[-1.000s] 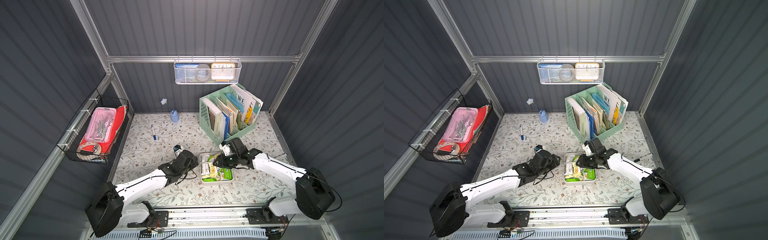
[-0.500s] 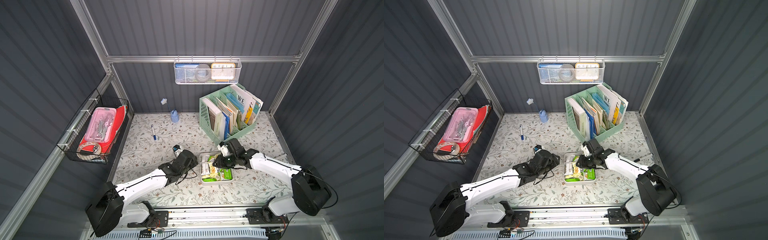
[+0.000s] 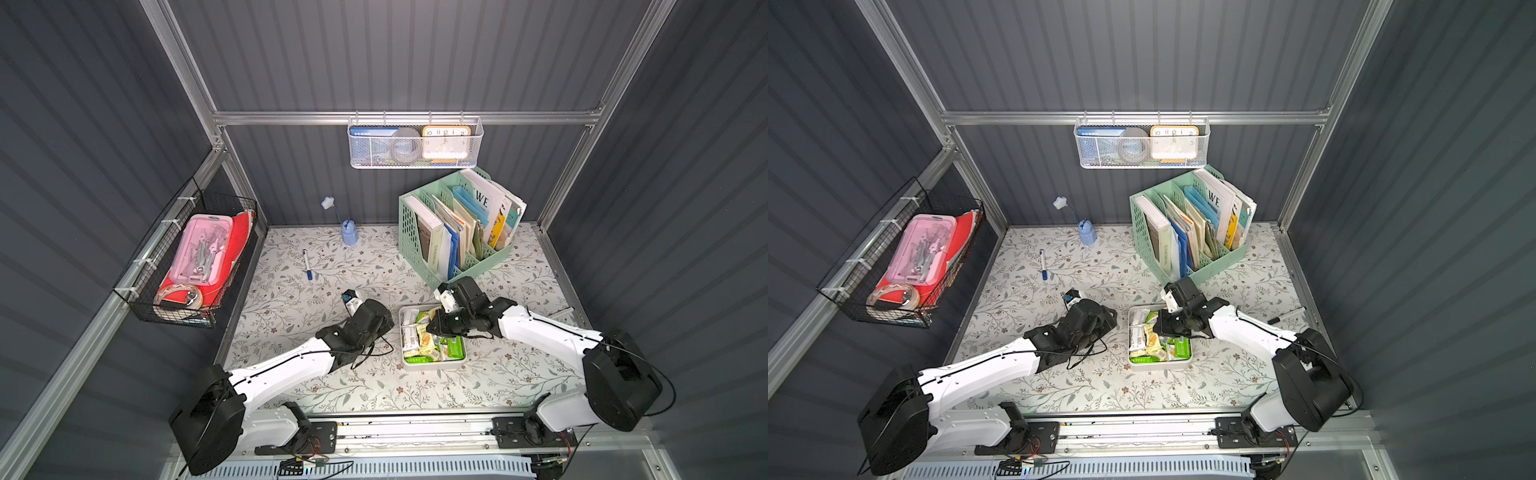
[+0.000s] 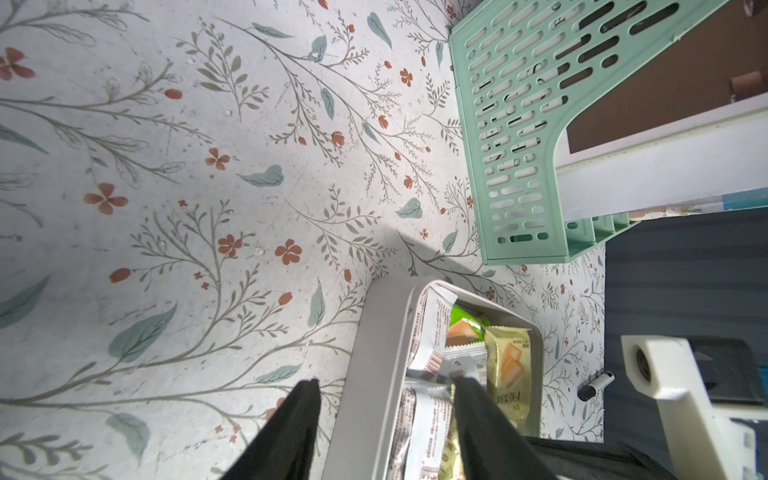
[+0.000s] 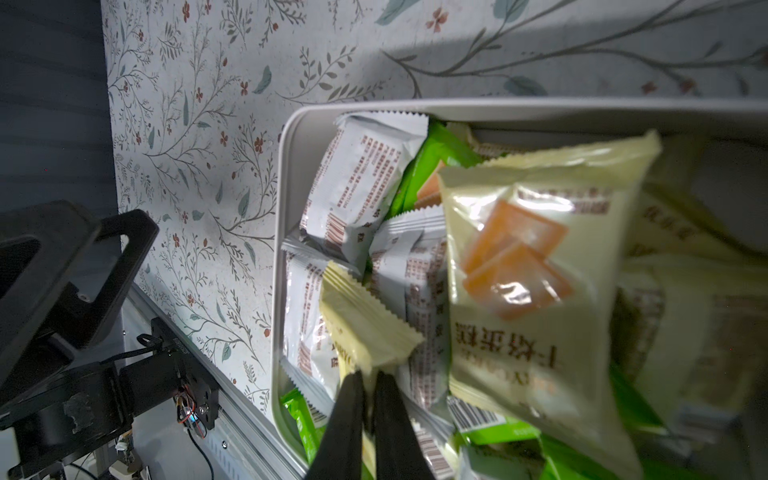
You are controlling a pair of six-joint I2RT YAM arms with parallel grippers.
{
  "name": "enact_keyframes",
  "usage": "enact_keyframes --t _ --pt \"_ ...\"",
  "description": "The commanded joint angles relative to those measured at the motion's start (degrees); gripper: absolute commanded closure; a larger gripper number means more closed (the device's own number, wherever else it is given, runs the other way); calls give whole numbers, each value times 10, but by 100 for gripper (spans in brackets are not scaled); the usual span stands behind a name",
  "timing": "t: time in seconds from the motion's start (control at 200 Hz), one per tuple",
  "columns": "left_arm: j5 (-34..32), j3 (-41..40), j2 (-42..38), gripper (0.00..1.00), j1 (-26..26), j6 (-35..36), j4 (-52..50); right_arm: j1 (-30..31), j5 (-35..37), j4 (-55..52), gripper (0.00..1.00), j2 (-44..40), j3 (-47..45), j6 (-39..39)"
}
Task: Take the cookies out of the storage box
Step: Pick up the cookie from the storage box, then place the cookie at the center of the board.
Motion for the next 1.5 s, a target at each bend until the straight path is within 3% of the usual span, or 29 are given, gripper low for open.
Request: enact_keyframes --t 0.0,0.22,0.395,0.655,0.935,1.176,1.496 --pt "-32 4 -25 43 4 -1 -37 3 23 -15 100 -37 23 12" --pt "-16 -15 -84 43 70 1 -51 11 31 -20 100 -78 46 54" --pt "-24 -14 -139 43 122 16 -118 71 47 34 100 -62 76 116" --pt "-98 -1 -238 43 160 -7 -285 180 88 93 100 111 198 189" --pt "-181 14 -340 43 160 -64 -433 224 82 118 100 308 349 235" --pt "-181 5 -372 43 160 -81 -474 235 101 68 100 442 485 227" --pt "-112 -57 -399 40 160 -64 -419 237 104 32 100 525 559 211"
